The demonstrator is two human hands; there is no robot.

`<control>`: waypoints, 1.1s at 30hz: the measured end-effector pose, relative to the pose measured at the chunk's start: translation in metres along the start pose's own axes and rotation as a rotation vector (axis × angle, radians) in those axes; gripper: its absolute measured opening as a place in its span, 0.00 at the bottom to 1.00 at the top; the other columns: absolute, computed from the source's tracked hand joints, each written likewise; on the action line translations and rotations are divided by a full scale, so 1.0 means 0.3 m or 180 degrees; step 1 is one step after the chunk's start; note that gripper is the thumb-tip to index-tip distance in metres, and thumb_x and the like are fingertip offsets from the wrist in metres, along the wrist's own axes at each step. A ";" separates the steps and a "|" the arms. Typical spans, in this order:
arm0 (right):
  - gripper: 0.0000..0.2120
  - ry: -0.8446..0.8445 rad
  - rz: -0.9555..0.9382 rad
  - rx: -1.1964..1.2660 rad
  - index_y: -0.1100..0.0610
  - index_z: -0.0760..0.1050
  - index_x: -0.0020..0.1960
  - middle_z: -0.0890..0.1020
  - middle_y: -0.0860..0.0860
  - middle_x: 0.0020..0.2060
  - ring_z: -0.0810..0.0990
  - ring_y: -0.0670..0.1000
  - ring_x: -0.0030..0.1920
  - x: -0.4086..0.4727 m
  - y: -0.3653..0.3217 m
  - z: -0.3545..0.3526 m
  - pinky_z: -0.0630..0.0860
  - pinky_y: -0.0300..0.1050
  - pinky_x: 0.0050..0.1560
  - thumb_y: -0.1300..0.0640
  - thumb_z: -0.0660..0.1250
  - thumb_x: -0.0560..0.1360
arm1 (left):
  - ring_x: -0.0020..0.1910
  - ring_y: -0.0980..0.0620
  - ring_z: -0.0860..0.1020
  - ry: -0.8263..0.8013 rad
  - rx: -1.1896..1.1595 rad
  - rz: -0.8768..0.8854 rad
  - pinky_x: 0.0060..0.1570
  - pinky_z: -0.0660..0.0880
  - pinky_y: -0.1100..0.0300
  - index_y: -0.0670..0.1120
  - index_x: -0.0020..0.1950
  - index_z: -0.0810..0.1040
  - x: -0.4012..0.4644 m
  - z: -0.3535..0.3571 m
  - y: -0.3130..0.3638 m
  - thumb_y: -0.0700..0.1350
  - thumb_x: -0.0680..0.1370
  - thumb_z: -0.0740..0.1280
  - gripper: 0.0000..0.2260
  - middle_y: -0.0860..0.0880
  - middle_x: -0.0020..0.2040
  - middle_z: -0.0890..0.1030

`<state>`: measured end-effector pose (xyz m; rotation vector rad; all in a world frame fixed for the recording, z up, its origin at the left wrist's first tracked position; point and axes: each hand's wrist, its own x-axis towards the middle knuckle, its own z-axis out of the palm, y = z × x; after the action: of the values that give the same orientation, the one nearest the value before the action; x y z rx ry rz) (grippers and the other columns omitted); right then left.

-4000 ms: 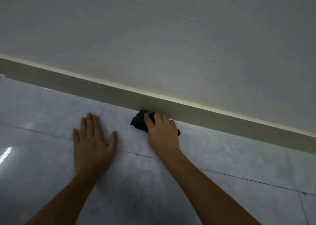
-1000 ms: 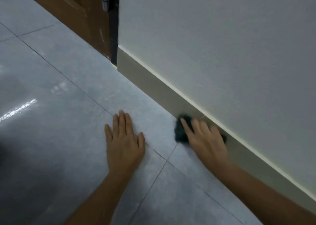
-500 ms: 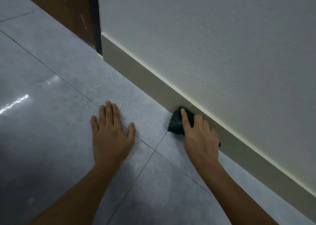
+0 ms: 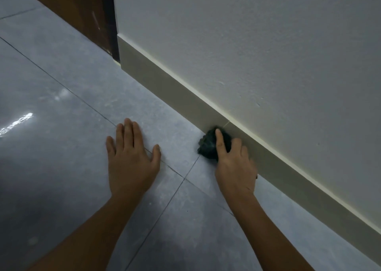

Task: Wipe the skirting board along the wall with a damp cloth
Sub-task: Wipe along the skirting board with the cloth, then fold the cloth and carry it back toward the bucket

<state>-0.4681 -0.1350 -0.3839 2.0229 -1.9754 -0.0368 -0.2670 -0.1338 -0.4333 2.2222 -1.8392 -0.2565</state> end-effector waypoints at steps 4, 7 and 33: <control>0.35 -0.0194 0.0041 0.0048 0.57 0.74 0.65 0.77 0.60 0.39 0.74 0.56 0.32 -0.009 0.000 0.004 0.71 0.45 0.26 0.67 0.75 0.58 | 0.77 0.42 0.50 0.0005 -0.0014 0.0006 0.73 0.46 0.44 0.39 0.77 0.49 -0.002 -0.005 0.009 0.60 0.77 0.48 0.35 0.39 0.77 0.52; 0.36 0.0283 0.0212 0.0072 0.57 0.71 0.67 0.76 0.59 0.40 0.72 0.55 0.32 0.016 0.026 -0.048 0.68 0.44 0.26 0.70 0.72 0.60 | 0.77 0.42 0.50 -0.0002 -0.0028 0.0013 0.73 0.47 0.44 0.39 0.77 0.49 0.011 -0.004 0.025 0.60 0.77 0.48 0.35 0.39 0.77 0.53; 0.21 -0.0933 -0.0760 0.1393 0.50 0.64 0.63 0.78 0.51 0.51 0.76 0.52 0.45 0.128 0.055 -0.485 0.73 0.44 0.40 0.53 0.65 0.72 | 0.51 0.47 0.79 -0.2527 -0.4054 -0.1379 0.53 0.74 0.53 0.48 0.54 0.74 0.021 -0.453 0.273 0.61 0.77 0.59 0.18 0.47 0.50 0.81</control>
<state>-0.4484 -0.1429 -0.2340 2.6619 -2.0327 0.0538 -0.3035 -0.1440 -0.2792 1.5060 -0.7832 -1.9309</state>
